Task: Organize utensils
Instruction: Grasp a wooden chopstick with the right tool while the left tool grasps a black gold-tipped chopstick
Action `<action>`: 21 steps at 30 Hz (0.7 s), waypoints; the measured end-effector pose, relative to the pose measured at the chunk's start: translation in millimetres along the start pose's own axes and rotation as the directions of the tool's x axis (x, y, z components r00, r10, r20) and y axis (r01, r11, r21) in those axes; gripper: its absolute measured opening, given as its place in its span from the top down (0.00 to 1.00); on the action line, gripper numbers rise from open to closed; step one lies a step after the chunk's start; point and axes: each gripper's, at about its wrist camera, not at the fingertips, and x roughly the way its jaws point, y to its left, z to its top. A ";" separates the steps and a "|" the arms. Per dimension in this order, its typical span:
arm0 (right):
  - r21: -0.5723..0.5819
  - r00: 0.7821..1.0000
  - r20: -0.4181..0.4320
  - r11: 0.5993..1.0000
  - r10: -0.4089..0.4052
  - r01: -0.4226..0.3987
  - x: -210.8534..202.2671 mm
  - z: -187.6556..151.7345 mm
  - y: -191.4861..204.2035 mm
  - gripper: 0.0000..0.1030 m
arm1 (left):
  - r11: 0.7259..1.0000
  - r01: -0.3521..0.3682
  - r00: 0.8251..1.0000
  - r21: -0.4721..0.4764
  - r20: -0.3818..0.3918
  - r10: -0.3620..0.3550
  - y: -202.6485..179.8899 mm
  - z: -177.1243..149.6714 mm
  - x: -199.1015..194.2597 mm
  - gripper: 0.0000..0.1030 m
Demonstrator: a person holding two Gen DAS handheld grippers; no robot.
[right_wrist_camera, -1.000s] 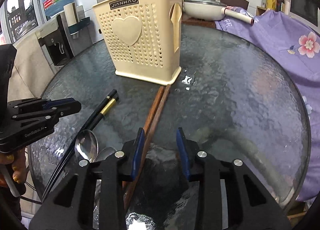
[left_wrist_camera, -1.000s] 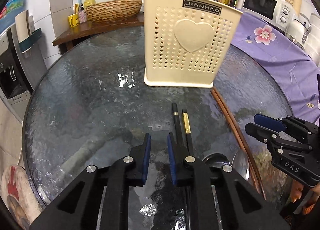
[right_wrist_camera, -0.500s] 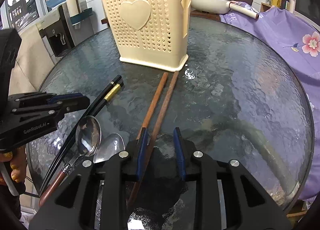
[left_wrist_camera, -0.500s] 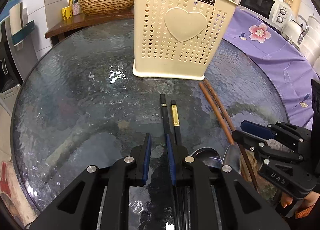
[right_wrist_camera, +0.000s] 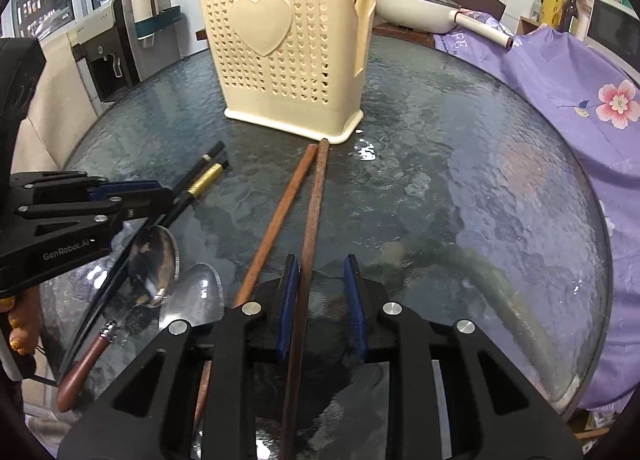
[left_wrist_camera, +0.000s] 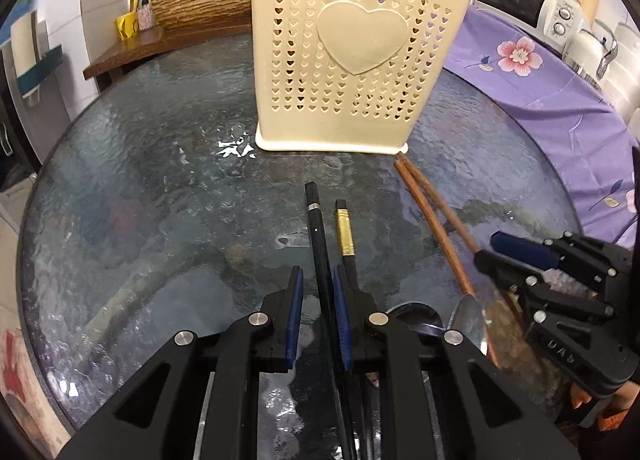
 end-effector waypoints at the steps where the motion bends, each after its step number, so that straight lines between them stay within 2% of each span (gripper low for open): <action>1: 0.006 1.000 -0.002 1.000 -0.002 0.002 0.2 0.3 -2.8 0.76 | 1.000 -0.003 1.000 0.002 0.000 0.003 0.1 0.0 0.3 0.85; 8: -0.018 1.000 -0.015 1.000 -0.009 0.009 5.3 8.8 -1.6 0.76 | 1.000 -0.024 1.000 0.009 -0.017 0.024 3.6 6.0 3.7 0.85; 13: -0.053 0.999 -0.041 0.999 0.004 -0.006 19.0 27.4 7.9 0.76 | 0.999 -0.037 0.999 0.026 -0.021 0.037 -2.1 13.0 9.2 0.85; 21: -0.045 0.996 -0.084 0.998 0.038 -0.042 39.1 54.3 2.8 0.76 | 0.999 -0.031 0.999 0.027 -0.038 0.032 -0.5 20.7 15.4 0.85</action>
